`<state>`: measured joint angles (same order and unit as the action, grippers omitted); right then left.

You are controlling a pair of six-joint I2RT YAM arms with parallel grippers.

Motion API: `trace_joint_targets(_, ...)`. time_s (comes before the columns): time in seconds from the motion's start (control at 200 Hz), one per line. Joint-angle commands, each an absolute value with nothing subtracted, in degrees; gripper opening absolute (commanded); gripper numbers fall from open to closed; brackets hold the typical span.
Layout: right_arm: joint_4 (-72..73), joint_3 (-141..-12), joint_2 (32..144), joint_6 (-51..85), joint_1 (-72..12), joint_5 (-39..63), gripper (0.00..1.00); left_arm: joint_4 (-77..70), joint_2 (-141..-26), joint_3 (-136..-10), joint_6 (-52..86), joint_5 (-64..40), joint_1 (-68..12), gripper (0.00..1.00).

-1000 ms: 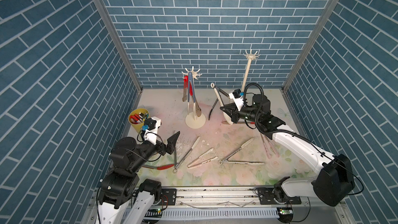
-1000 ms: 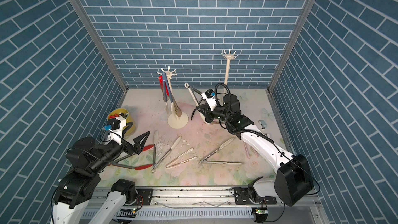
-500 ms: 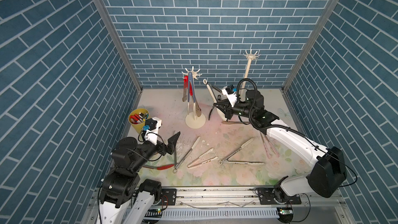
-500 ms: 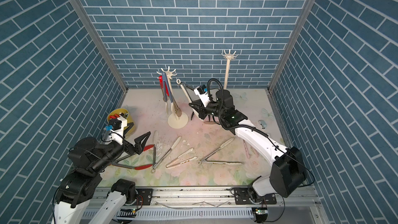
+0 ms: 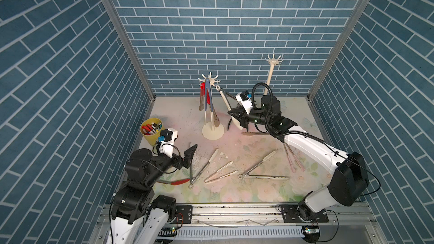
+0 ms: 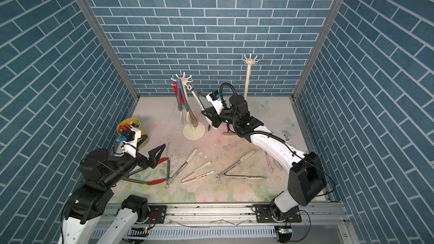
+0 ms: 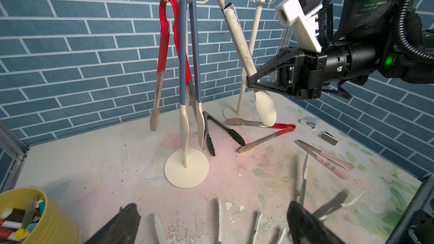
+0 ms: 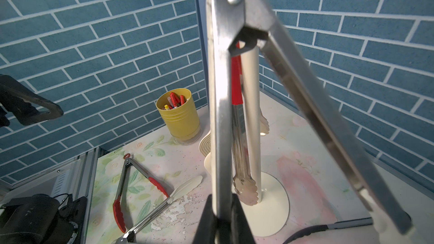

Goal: Hang food tongs on kitchen utensil racks
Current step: Hang the food tongs on the rack.

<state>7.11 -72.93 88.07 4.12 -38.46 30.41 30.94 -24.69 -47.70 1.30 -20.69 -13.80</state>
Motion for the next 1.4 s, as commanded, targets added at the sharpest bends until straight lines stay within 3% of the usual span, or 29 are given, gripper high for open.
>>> trace_joint_targets(0.0,9.3,-75.7,88.9,2.5,-38.9,30.9,0.00,29.6,-24.2,-47.0,1.8,-21.3,-14.2,0.99)
trace_joint_targets(1.395,2.1,-80.1,92.4,-4.1,-41.0,22.1,0.00,29.4,-24.1,-46.4,2.1,-21.0,-14.2,0.99)
